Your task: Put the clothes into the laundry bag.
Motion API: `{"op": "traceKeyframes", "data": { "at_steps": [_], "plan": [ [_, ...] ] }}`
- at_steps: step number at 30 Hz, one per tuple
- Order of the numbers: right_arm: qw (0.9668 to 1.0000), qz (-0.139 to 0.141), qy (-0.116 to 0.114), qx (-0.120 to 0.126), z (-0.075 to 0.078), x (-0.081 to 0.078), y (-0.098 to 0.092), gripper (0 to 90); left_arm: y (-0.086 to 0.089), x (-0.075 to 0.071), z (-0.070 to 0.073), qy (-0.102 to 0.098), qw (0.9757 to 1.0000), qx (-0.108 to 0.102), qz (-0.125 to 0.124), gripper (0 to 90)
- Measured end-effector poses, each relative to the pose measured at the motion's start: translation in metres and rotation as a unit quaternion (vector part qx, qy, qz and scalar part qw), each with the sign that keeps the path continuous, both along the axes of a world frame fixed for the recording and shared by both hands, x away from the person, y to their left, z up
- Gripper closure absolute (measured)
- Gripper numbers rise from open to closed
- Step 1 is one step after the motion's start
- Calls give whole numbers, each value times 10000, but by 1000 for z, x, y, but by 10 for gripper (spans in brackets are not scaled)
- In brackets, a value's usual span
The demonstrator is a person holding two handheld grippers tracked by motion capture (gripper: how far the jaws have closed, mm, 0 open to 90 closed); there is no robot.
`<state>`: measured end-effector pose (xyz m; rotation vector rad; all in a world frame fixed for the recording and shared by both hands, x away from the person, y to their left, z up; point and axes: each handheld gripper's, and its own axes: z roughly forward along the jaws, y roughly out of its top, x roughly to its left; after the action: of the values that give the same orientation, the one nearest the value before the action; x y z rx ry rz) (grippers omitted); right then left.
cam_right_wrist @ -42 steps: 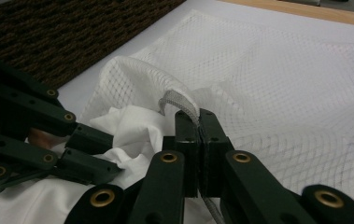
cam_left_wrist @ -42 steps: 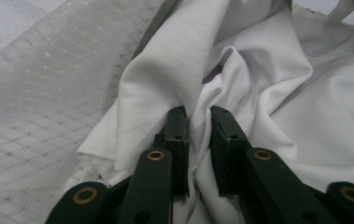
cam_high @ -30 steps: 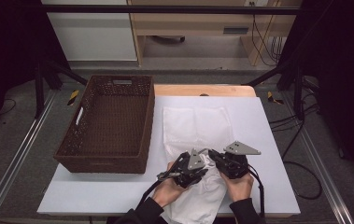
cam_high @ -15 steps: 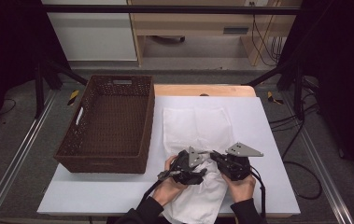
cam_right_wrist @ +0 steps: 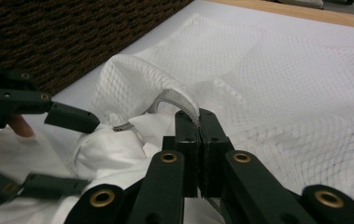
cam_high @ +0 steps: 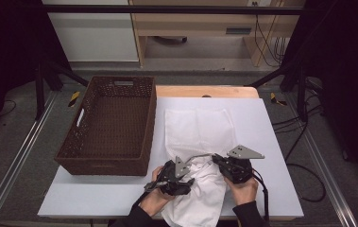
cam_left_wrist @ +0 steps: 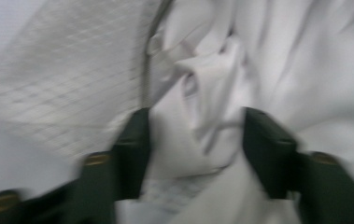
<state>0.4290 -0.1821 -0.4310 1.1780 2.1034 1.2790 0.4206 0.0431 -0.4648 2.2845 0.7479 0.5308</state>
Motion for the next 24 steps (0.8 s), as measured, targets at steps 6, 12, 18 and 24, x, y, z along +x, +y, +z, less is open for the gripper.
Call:
{"op": "traceKeyframes", "data": {
  "at_steps": [6, 12, 18, 24],
  "plan": [
    [10000, -10, 42, -38, -3, 1, 1, 884, 2, -3, 2, -159, 9998, 149, 3, 752],
    [10000, -20, 35, -13, -2, 1, 1, 884, 3, -7, 11, -220, 9997, 114, -59, 805],
    [10000, -8, 2, 32, -1, 1, 1, 885, 1, -13, 42, -276, 9978, -512, -329, 853],
    [9999, -11, 13, 117, -2, 2, 1, 885, -33, 2, 39, -329, 9976, -449, -414, 854]
  ]
}}
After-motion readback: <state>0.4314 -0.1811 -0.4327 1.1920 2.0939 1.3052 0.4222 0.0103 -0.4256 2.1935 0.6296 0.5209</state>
